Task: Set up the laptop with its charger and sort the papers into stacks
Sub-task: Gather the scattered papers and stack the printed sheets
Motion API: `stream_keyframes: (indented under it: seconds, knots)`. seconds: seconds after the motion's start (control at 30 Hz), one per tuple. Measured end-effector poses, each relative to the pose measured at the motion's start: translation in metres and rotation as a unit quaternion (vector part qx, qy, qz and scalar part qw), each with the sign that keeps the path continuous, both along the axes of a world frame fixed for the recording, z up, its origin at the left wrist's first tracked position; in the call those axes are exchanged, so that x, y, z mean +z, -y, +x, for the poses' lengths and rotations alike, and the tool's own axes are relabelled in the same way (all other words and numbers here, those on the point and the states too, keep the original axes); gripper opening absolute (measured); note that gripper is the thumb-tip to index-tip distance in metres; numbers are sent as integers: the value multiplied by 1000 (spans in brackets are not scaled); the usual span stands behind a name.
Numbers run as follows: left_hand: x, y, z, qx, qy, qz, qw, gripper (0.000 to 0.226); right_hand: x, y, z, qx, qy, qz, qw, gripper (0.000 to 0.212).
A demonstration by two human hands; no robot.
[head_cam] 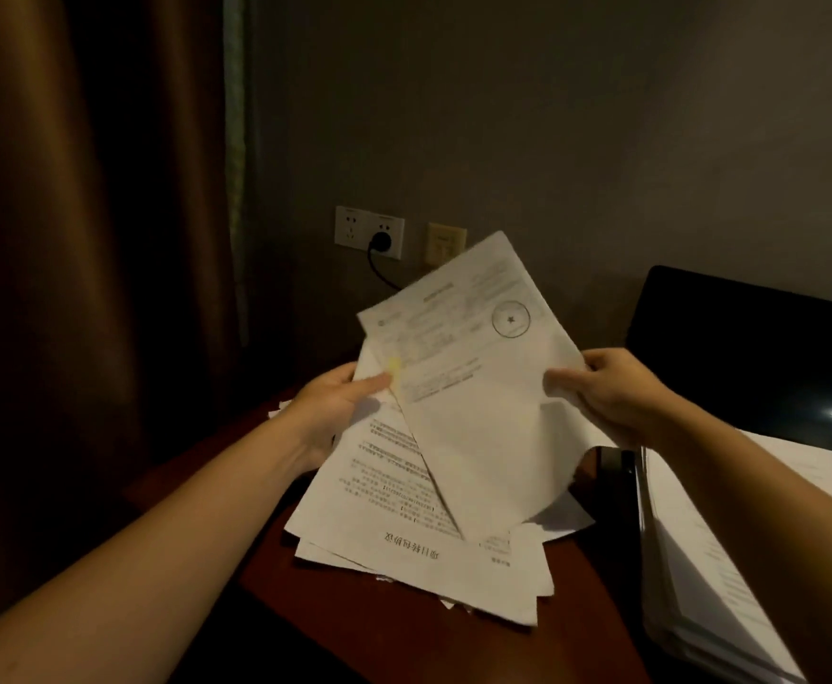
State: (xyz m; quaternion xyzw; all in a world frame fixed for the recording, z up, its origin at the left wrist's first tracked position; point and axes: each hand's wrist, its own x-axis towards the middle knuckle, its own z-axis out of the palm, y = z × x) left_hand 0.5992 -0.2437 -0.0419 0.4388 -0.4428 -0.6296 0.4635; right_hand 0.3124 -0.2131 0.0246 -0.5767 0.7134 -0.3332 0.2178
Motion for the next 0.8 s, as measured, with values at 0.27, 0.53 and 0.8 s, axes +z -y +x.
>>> stream_keyframes:
  seconds: [0.27,0.53,0.8]
  knots:
    - [-9,3,-10,9,63,-32,998,41,-36,7,4,-13,152,120,981,23]
    - [36,0,-10,2,-108,-155,982,40,-32,-6,5,53,323,14,945,34]
    - [94,-8,-34,127,17,-323,938,17,31,-15,25,110,307,-247,912,41]
